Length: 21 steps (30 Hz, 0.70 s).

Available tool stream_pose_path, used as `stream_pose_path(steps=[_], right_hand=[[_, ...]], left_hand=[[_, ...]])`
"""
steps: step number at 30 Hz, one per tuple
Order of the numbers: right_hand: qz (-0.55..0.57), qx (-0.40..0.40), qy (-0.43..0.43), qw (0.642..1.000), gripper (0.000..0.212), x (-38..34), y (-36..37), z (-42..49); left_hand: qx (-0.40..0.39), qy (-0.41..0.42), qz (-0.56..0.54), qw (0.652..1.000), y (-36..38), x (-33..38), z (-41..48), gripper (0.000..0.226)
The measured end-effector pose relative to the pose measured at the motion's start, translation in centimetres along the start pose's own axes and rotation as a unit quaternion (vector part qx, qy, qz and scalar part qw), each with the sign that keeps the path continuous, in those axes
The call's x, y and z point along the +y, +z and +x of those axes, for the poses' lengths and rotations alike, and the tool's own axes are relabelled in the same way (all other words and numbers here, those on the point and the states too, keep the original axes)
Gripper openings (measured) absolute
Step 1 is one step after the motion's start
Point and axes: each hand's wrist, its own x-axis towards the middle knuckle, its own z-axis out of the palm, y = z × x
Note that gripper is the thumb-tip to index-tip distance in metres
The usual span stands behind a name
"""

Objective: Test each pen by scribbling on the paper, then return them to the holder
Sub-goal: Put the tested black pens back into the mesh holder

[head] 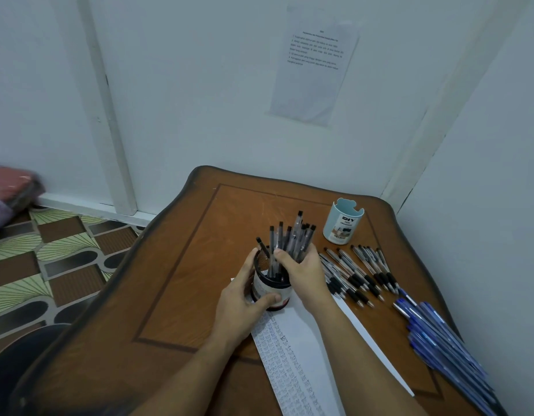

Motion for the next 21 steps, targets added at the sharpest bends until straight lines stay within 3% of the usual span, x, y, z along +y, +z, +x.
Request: stream_pose_path(steps=[3, 6, 9, 15, 21], right_hand=[[-0.021, -0.113, 0.059, 0.992, 0.046, -1.1, -1.5, 0.3], [-0.094, -0.207, 0.095, 0.969, 0.044, -2.1, -3.0, 0.9], [-0.073, -0.197, 0.089, 0.974, 0.067, -2.4, -3.7, 1.0], [-0.126, -0.281, 0.099, 0.946, 0.043, -2.5, -4.3, 1.0], [-0.102, -0.299, 0.096, 0.944, 0.042, -2.2, -4.6, 1.0]], left_hand=[[0.003, 0.003, 0.007, 1.0, -0.1, 0.0, 0.0, 0.097], [0.005, 0.003, 0.009, 1.0, -0.1, 0.1, -0.1, 0.096], [0.019, 0.005, 0.017, 1.0, 0.0, 0.0, -0.2, 0.093], [0.056, 0.03, 0.039, 0.997, 0.1, 0.1, -0.5, 0.089], [0.052, 0.024, 0.024, 0.998, 0.0, 0.6, -0.7, 0.094]])
